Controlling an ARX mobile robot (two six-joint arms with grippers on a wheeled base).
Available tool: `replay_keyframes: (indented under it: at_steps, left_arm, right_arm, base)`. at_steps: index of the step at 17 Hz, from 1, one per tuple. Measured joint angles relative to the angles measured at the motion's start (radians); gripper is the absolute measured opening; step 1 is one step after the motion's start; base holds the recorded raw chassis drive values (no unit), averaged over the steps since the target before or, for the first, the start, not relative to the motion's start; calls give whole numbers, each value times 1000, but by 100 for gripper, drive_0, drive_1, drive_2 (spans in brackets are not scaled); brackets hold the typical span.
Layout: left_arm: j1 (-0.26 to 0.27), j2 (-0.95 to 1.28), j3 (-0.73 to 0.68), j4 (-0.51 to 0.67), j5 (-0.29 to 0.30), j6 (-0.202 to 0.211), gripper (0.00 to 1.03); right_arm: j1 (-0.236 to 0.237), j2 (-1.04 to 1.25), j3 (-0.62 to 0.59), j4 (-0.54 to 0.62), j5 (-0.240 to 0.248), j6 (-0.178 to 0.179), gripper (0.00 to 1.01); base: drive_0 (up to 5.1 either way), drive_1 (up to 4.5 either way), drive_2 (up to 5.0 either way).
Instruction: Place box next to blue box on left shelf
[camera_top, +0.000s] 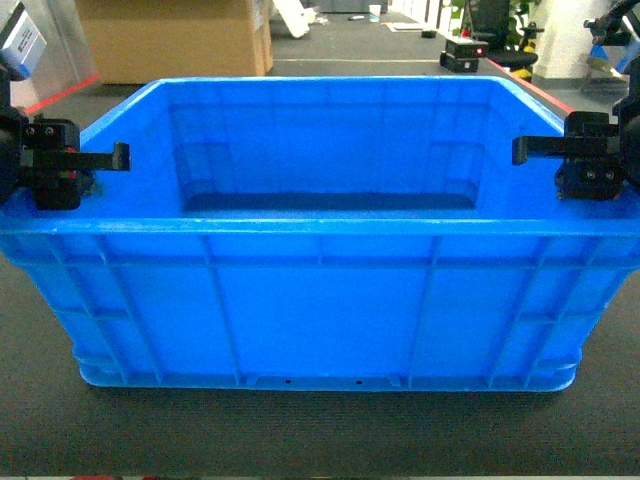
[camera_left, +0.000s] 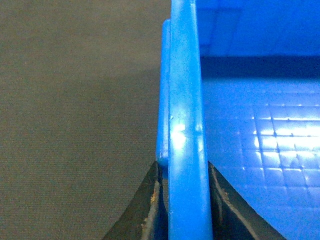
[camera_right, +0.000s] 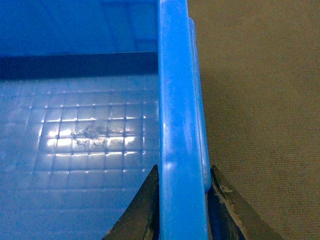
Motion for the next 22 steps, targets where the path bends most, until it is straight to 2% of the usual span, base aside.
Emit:
replay_keyframes:
  at_steps: [1, 3, 8, 10, 13, 15, 18, 22]
  left_arm:
    - [0, 0, 0, 13, -13, -8, 16]
    - [-5, -6, -19, 52, -29, -16, 13]
    - [-40, -143, -111, 166, -68, -19, 13]
    - [-72, -234, -154, 212, -105, -28, 13]
    - [-151, -382, -275, 258, -204, -53, 12]
    - [-187, -429, -337, 270, -242, -62, 12]
    - [-208, -485, -375, 267, -238, -56, 12]
    - [-228, -522, -377, 250, -255, -54, 12]
  right_arm:
    - [4, -1, 0, 2, 0, 2, 20]
    - [10, -9, -12, 29, -1, 2, 20]
    - [11, -123, -79, 102, 14, 4, 20]
    - [8, -212, -110, 130, 29, 0, 20]
    - [-4, -349, -192, 140, 35, -19, 20]
    - [-10, -410, -253, 137, 38, -27, 20]
    - [-31, -552, -376, 131, 43, -22, 20]
    - [-44, -579, -383, 124, 31, -24, 20]
  base:
    - [0, 0, 0]
    - [0, 0, 0]
    - [0, 0, 0]
    - [0, 0, 0]
    - [0, 0, 0]
    - [0, 0, 0]
    - [0, 0, 0]
    - [0, 0, 0]
